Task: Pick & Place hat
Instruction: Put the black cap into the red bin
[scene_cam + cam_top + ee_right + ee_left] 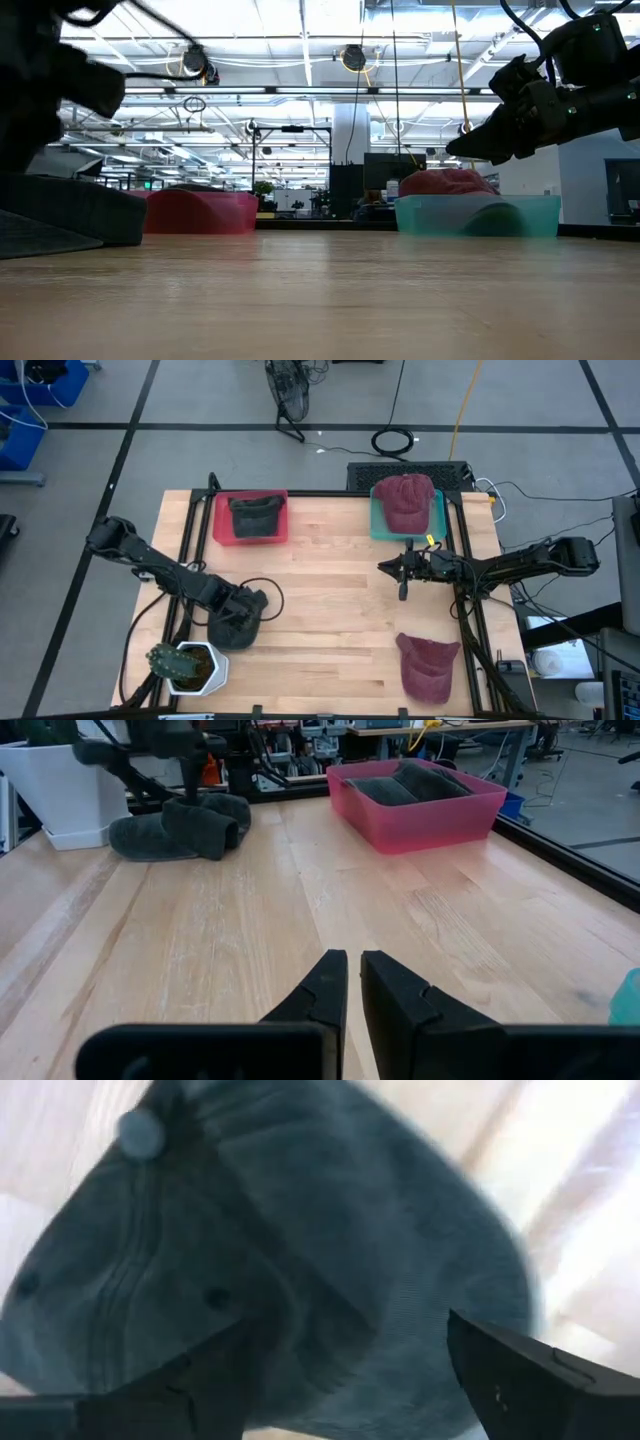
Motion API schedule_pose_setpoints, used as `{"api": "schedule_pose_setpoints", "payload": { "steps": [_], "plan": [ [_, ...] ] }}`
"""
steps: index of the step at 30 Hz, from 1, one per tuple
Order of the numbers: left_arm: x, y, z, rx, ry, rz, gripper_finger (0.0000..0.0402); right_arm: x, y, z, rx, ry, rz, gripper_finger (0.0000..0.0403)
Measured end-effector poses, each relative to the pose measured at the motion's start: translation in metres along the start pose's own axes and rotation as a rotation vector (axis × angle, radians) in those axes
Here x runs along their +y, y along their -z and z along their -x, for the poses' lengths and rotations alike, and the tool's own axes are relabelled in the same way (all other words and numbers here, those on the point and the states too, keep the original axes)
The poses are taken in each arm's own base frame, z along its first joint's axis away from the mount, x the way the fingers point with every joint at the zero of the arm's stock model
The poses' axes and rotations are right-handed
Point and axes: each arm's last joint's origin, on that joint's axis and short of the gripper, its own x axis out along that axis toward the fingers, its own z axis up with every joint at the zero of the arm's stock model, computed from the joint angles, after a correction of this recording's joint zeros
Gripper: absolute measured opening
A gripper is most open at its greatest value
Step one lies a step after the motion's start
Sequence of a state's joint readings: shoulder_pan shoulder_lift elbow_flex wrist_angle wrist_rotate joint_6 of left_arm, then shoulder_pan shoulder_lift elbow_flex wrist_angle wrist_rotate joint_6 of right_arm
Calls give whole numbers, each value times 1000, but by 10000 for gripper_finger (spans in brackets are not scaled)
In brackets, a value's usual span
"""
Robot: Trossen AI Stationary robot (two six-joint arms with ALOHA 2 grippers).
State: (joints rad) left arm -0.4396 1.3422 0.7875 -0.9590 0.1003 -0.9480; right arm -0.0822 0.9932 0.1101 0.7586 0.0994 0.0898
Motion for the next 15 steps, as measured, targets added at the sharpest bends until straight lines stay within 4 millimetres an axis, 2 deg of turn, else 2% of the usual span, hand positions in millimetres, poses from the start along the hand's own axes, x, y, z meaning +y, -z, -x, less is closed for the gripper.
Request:
{"api": "schedule_pose_setpoints", "payload": {
  "steps": [4,8,15],
  "plan": [
    [10,3,-11,-22,-76,12,282,0,0,0,0,0,0,22],
    [13,3,-14,-32,-95,2,248,0,0,0,0,1,0,22],
    [13,0,-14,-57,-95,-14,152,0,0,0,-1,2,0,22]
  ]
}}
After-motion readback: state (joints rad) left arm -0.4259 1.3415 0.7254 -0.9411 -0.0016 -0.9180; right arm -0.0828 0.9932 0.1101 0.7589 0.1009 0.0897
